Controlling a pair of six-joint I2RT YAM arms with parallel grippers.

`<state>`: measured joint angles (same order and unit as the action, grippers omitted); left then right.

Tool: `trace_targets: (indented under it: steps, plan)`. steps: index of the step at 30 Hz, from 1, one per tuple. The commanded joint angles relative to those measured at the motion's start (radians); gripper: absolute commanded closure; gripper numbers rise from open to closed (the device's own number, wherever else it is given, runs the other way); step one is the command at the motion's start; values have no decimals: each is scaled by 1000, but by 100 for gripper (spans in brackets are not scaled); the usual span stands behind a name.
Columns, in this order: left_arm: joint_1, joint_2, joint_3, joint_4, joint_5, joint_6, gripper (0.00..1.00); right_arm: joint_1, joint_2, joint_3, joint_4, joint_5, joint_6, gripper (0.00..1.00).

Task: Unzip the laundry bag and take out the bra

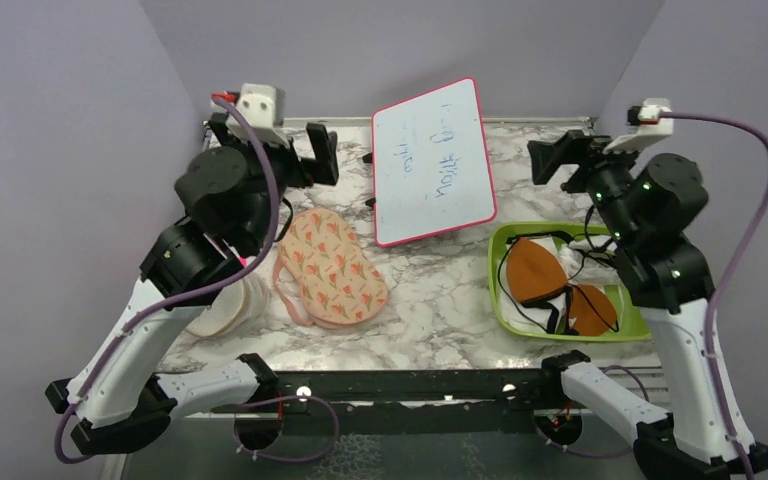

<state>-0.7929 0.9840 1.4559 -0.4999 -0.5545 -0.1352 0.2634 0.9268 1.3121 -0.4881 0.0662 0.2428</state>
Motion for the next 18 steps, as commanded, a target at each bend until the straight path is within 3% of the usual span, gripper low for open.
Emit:
trace_targets:
  steps: [1,8,18]
  plan:
    - [6,123,304,-26,-9,117,1,2,-70,149,-117,4,-94,0]
    - [7,228,564,-39,-24,170,1,2,-133,287,-172,42,-155,0]
    - [7,111,418,8,11,106,1,2,-136,283,-180,13,-144,0]
